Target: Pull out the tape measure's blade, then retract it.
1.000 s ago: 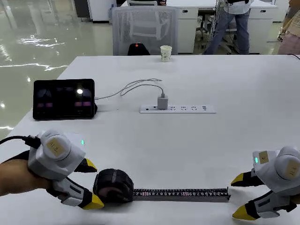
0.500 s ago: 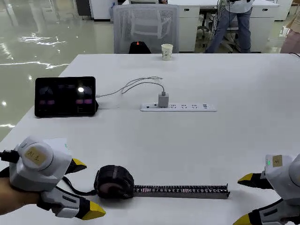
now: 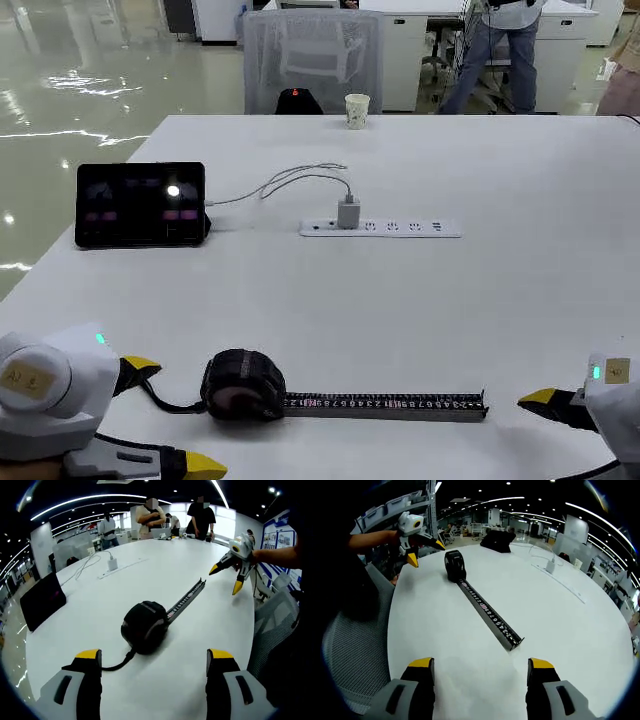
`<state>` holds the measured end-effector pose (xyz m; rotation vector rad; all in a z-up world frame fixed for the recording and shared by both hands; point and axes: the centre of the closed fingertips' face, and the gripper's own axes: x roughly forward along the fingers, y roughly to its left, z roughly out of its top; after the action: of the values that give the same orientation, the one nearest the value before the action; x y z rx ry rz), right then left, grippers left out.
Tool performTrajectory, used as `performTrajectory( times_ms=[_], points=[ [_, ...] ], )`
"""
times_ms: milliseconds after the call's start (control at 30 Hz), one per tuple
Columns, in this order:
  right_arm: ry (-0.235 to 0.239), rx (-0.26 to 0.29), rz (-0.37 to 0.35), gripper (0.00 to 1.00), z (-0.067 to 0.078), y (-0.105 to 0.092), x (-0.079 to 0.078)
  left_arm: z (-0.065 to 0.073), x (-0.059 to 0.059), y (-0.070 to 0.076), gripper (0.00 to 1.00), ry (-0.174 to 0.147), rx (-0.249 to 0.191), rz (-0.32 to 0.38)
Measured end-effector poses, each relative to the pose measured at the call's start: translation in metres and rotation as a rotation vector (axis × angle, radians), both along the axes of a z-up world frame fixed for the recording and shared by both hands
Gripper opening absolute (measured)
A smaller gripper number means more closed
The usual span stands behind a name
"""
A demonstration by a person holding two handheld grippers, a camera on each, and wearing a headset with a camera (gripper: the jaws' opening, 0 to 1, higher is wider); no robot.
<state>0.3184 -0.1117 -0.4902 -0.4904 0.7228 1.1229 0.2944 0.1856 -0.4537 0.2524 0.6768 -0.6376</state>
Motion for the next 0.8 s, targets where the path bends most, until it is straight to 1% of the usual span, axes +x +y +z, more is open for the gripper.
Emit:
performTrajectory(
  times_ms=[133,300,367,467,567,700,800],
  points=[
    [-0.005,0.030,-0.039,0.77,0.004,0.002,-0.005,0.001,-0.006,-0.002,0.85,-0.016,-0.024,0.037],
    [-0.011,0.052,-0.077,0.80,0.005,0.005,-0.012,0.001,-0.013,-0.005,0.86,-0.034,-0.047,0.074],
    [-0.011,0.063,-0.086,0.81,0.007,0.007,-0.015,0.001,-0.016,-0.007,0.86,-0.035,-0.056,0.084],
    [-0.018,0.082,-0.117,0.82,0.010,0.009,-0.018,0.003,-0.020,-0.013,0.88,-0.055,-0.069,0.103],
    [-0.018,0.105,-0.146,0.84,0.013,0.011,-0.021,0.005,-0.024,-0.016,0.89,-0.060,-0.086,0.123],
    [-0.028,0.116,-0.170,0.85,0.015,0.013,-0.024,0.005,-0.029,-0.019,0.91,-0.071,-0.091,0.138],
    [-0.031,0.127,-0.191,0.87,0.018,0.013,-0.025,0.007,-0.032,-0.021,0.92,-0.079,-0.100,0.162]
  ],
)
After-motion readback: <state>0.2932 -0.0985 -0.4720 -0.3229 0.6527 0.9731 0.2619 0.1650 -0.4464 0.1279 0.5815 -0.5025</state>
